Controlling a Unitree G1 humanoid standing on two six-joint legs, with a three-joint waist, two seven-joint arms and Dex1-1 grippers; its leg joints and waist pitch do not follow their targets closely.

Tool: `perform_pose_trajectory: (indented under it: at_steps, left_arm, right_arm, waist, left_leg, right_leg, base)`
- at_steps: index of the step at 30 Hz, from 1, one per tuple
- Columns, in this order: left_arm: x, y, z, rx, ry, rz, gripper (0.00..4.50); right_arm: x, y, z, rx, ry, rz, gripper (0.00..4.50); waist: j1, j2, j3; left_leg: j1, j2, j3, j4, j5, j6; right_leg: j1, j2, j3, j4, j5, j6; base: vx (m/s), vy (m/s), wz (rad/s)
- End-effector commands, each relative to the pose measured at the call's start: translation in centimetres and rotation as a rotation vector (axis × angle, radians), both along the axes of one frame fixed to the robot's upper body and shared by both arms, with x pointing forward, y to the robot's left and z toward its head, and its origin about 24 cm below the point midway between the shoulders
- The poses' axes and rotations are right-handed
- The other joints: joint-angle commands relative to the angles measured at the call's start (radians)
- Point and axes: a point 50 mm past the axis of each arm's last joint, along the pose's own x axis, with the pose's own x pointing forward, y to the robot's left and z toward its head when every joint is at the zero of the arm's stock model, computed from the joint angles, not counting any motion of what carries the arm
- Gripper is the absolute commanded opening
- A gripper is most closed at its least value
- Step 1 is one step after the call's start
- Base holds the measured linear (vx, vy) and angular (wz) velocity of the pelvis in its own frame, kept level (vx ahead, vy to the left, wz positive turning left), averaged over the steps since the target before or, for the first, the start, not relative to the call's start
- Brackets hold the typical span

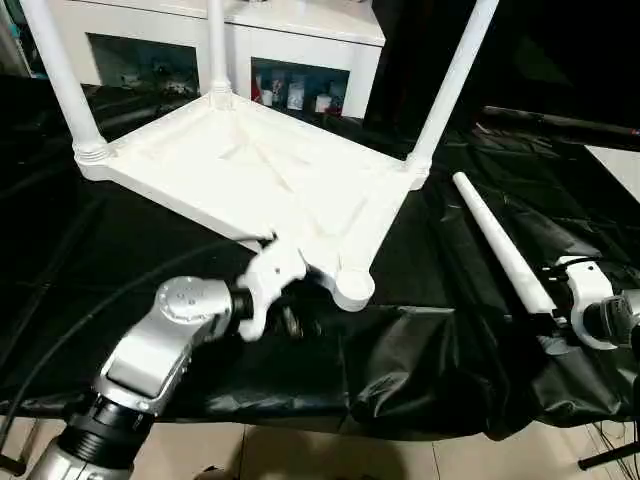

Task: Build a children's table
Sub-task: Pick table leg

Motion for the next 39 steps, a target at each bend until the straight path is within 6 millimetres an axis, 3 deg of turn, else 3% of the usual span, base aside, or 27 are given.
perform_pose_trajectory:
  at_steps: [1,2,6,9,14,16,21,22,23,24,27,28,29,30,32,34,35,36,37,38,39]
  left_arm:
    - [0.2,-0.2,0.6,0.007,-0.050,0.010,4.50]
    - [0.3,-0.3,0.7,-0.005,-0.065,0.014,4.50]
    - [0.2,-0.8,0.8,-0.053,-0.059,0.033,4.50]
    - [-0.1,-1.1,1.0,-0.075,-0.064,-0.013,4.50]
    - [0.0,-1.0,0.7,-0.085,-0.011,0.022,4.50]
    - [0.0,-1.1,0.6,-0.148,0.023,0.027,4.50]
    - [1.0,-1.3,0.7,-0.200,-0.026,0.122,4.50]
    - [1.5,-1.4,1.1,-0.231,-0.042,0.171,4.50]
    - [1.8,-1.5,1.4,-0.251,-0.049,0.201,4.50]
    - [2.0,-1.7,1.9,-0.276,-0.065,0.215,4.50]
    - [2.0,-1.9,2.2,-0.290,-0.075,0.219,4.50]
    - [2.6,-2.5,2.8,-0.324,-0.085,0.260,4.50]
    - [2.6,-2.5,2.8,-0.324,-0.085,0.260,4.50]
    - [2.9,-2.8,3.1,-0.341,-0.082,0.272,4.50]
    - [3.3,-3.3,4.1,-0.393,-0.085,0.277,4.50]
    - [3.6,-3.7,4.9,-0.434,-0.077,0.265,4.50]
    - [3.7,-4.0,5.6,-0.472,-0.061,0.259,4.50]
    - [3.8,-4.5,6.3,-0.529,-0.037,0.238,4.50]
    - [3.8,-4.5,6.4,-0.537,-0.033,0.236,4.50]
    - [3.9,-4.8,6.9,-0.575,-0.015,0.224,4.50]
    - [3.9,-5.2,7.4,-0.607,-0.002,0.215,4.50]
  right_arm:
    - [-0.3,-0.3,-0.1,-0.003,0.015,-0.012,2.98]
    - [-0.3,-0.2,-0.2,0.000,0.018,-0.013,2.90]
    - [-0.6,0.0,-0.8,0.014,0.027,-0.023,2.74]
    - [-0.9,0.0,-1.2,0.030,0.017,-0.053,2.70]
    - [-0.9,0.1,-1.6,0.069,-0.035,-0.104,2.70]
    - [-1.0,0.2,-2.0,0.108,-0.066,-0.140,2.70]
    - [-0.9,0.3,-2.3,0.126,-0.139,-0.174,2.70]
    - [-0.3,0.2,-1.9,0.138,-0.240,-0.210,2.70]
    - [0.1,0.1,-1.4,0.145,-0.311,-0.240,2.70]
    - [0.6,0.1,-0.8,0.159,-0.415,-0.256,2.70]
    - [0.9,0.1,-0.3,0.168,-0.478,-0.262,2.70]
    - [1.7,1.6,2.2,0.278,-0.767,-0.226,2.70]
    - [1.7,1.6,2.2,0.278,-0.767,-0.226,2.70]
    - [1.5,2.3,3.4,0.326,-0.883,-0.201,2.70]
    - [0.6,4.6,6.0,0.431,-1.093,-0.110,2.70]
    - [-0.3,6.3,7.5,0.518,-1.195,-0.026,2.69]
    - [-1.0,7.5,8.5,0.575,-1.250,0.043,2.69]
    - [-1.5,8.4,9.3,0.624,-1.299,0.103,2.69]
    - [-1.6,8.5,9.4,0.632,-1.305,0.104,2.69]
    - [-1.8,8.9,10.0,0.673,-1.335,0.109,2.69]
    - [-1.9,9.2,10.6,0.722,-1.361,0.111,2.69]
  waist:
    - [0.000,0.001,-0.071]
    - [0.001,0.006,-0.071]
    - [0.000,0.005,-0.070]
    - [0.002,-0.002,-0.071]
    - [0.001,-0.006,-0.071]
    - [0.001,-0.002,-0.071]
    - [-0.002,-0.003,-0.070]
    - [-0.001,0.000,-0.071]
    - [-0.005,-0.006,-0.072]
    - [-0.003,0.003,-0.071]
    - [-0.004,-0.008,-0.075]
    - [0.001,0.022,-0.072]
    - [-0.003,0.009,-0.068]
    - [-0.004,0.007,-0.077]
    - [0.005,0.017,-0.081]
    - [0.014,0.018,-0.081]
    - [0.010,0.019,-0.079]
    - [0.015,0.025,-0.082]
    - [0.018,0.027,-0.081]
    - [0.018,0.035,-0.080]
    - [0.018,0.032,-0.079]
  left_leg:
    - [0.006,0.033,-0.010,-0.064,-0.276,-0.009]
    - [0.006,0.033,-0.011,-0.065,-0.275,-0.009]
    - [0.006,0.034,-0.011,-0.065,-0.290,-0.013]
    - [0.005,0.033,-0.011,-0.064,-0.288,-0.010]
    - [0.008,0.033,-0.009,-0.063,-0.289,-0.013]
    - [0.010,0.033,-0.011,-0.064,-0.307,-0.018]
    - [0.010,0.031,-0.015,-0.063,-0.358,-0.019]
    - [0.012,0.029,-0.016,-0.062,-0.359,-0.019]
    - [0.012,0.029,-0.018,-0.061,-0.369,-0.018]
    - [0.013,0.028,-0.018,-0.062,-0.372,-0.018]
    - [0.007,0.026,-0.018,-0.060,-0.350,-0.005]
    - [0.012,0.028,-0.017,-0.066,-0.359,-0.002]
    - [0.008,0.024,-0.014,-0.066,-0.355,0.006]
    - [-0.001,0.028,-0.023,-0.070,-0.322,0.012]
    - [0.003,0.032,-0.019,-0.070,-0.279,0.028]
    - [0.002,0.034,-0.018,-0.073,-0.256,0.048]
    - [-0.001,0.035,-0.017,-0.074,-0.254,0.051]
    - [-0.002,0.036,-0.019,-0.075,-0.240,0.053]
    - [-0.001,0.037,-0.018,-0.076,-0.233,0.053]
    - [0.001,0.038,-0.020,-0.079,-0.237,0.050]
    - [0.003,0.038,-0.017,-0.079,-0.245,0.045]
  right_leg:
    - [0.047,-0.053,0.042,-0.082,-0.417,-0.146]
    - [0.046,-0.053,0.042,-0.082,-0.415,-0.148]
    - [0.046,-0.053,0.041,-0.083,-0.409,-0.155]
    - [0.046,-0.054,0.041,-0.083,-0.418,-0.151]
    - [0.042,-0.054,0.040,-0.083,-0.432,-0.136]
    - [0.041,-0.054,0.038,-0.089,-0.447,-0.128]
    - [0.038,-0.052,0.031,-0.099,-0.504,-0.101]
    - [0.036,-0.054,0.030,-0.101,-0.518,-0.089]
    - [0.036,-0.052,0.024,-0.105,-0.540,-0.072]
    - [0.036,-0.053,0.023,-0.108,-0.546,-0.066]
    - [0.038,-0.052,0.020,-0.108,-0.548,-0.045]
    - [0.034,-0.050,0.026,-0.118,-0.518,-0.048]
    - [0.034,-0.045,0.027,-0.119,-0.506,-0.034]
    - [0.047,-0.048,0.023,-0.101,-0.477,-0.048]
    - [0.041,-0.050,0.031,-0.095,-0.410,-0.068]
    - [0.046,-0.052,0.035,-0.092,-0.365,-0.081]
    - [0.046,-0.050,0.034,-0.090,-0.359,-0.089]
    - [0.051,-0.051,0.034,-0.088,-0.338,-0.096]
    - [0.050,-0.051,0.035,-0.087,-0.320,-0.107]
    - [0.049,-0.050,0.035,-0.086,-0.319,-0.114]
    - [0.049,-0.052,0.036,-0.087,-0.316,-0.123]
  base:
    - [0.000,0.000,0.00]
    - [0.000,0.000,0.00]
    - [0.000,0.000,0.00]
    - [0.000,0.000,0.00]
    - [0.000,0.000,0.00]
    - [0.000,0.000,0.00]
    - [0.000,0.000,0.00]
    - [0.000,0.000,0.00]
    - [0.000,0.000,0.00]
    - [0.000,0.000,0.00]
    - [0.000,0.000,0.00]
    - [0.000,0.000,0.00]
    - [0.000,0.000,0.00]
    - [0.000,0.000,0.00]
    - [0.000,0.000,0.00]
    - [0.000,0.000,0.00]
    - [0.000,0.000,0.00]
    - [0.000,0.000,0.00]
    - [0.000,0.000,0.00]
    - [0.000,0.000,0.00]
    - [0.000,0.000,0.00]
